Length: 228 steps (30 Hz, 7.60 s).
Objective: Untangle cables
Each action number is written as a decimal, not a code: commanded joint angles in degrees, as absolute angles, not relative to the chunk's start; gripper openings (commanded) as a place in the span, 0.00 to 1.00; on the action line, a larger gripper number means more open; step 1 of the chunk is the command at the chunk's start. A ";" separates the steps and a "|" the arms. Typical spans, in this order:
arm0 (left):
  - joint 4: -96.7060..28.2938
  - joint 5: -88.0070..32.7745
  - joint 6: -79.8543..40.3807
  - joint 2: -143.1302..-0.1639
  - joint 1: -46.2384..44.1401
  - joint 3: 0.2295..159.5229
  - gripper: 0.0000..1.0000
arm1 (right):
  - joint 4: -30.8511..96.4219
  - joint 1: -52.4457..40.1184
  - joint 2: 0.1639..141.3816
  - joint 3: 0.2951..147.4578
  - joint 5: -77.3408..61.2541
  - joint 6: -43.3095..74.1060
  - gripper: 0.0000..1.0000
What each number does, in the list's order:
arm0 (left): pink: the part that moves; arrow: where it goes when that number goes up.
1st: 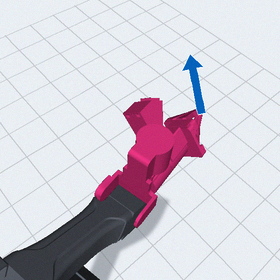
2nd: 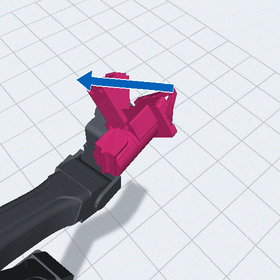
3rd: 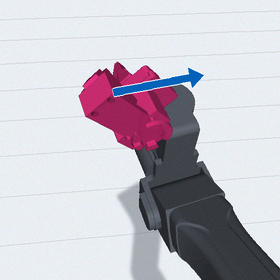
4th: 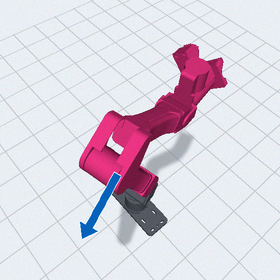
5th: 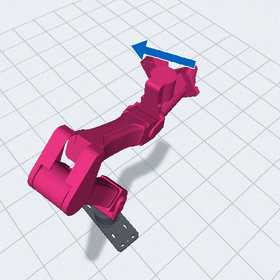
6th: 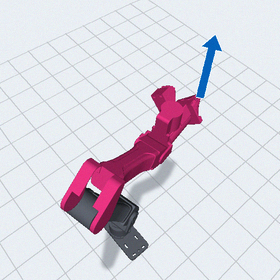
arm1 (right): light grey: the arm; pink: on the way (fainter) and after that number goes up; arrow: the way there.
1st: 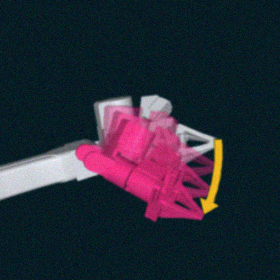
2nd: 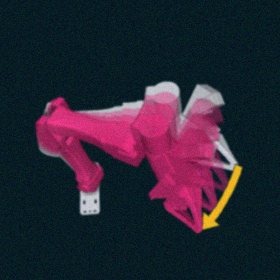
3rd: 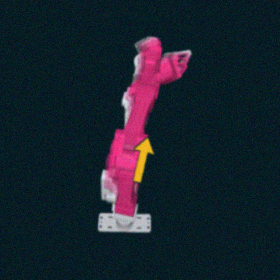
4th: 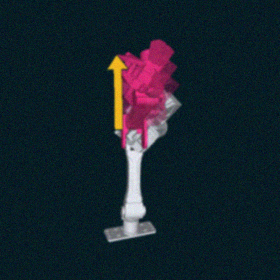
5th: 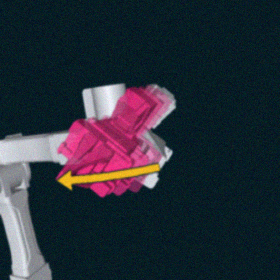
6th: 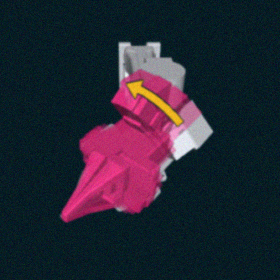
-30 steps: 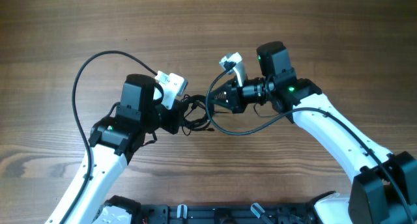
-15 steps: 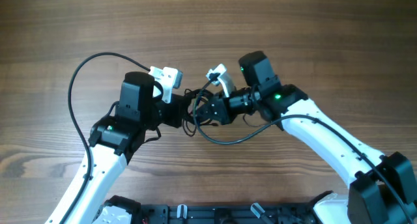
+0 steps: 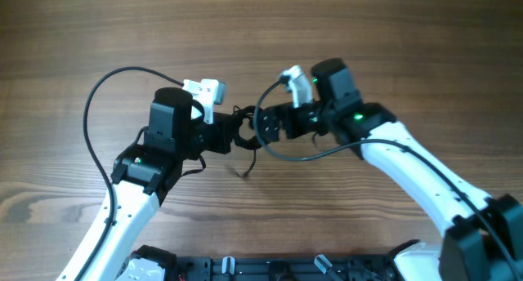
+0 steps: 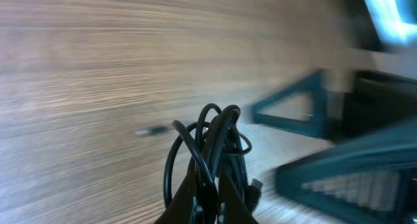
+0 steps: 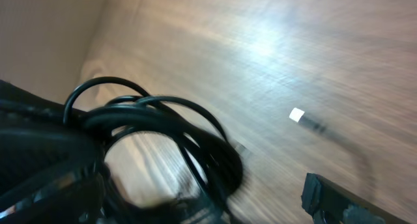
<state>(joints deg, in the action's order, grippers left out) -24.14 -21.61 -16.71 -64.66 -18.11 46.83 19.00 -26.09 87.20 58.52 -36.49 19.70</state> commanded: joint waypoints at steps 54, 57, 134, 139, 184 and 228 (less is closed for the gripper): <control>-27.03 -4.25 -21.17 -65.34 -23.73 47.16 0.04 | -23.77 -21.67 88.05 48.86 -60.03 52.66 0.04; -26.98 -4.23 -21.17 -65.71 -24.67 47.16 0.04 | -23.79 -21.67 88.14 48.86 -55.51 58.39 0.04; -25.04 -1.26 -58.08 -65.71 -26.76 47.16 0.04 | -9.67 -35.81 88.71 48.84 -32.42 35.42 0.06; -25.06 1.74 -64.05 -65.71 -26.74 47.16 0.04 | -9.02 -35.73 88.71 48.84 -32.42 32.60 0.20; -25.26 0.23 -109.78 -65.69 -25.50 47.16 0.04 | 1.10 -32.62 90.00 40.75 -32.45 14.59 0.04; -13.98 -45.25 -21.43 -65.69 -17.78 47.16 0.04 | -20.91 -18.52 89.69 40.80 -61.04 43.44 0.51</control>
<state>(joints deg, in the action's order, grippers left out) -13.47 -35.24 -31.66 -65.69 -18.06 46.81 -19.75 -18.33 89.43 40.53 -59.35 44.45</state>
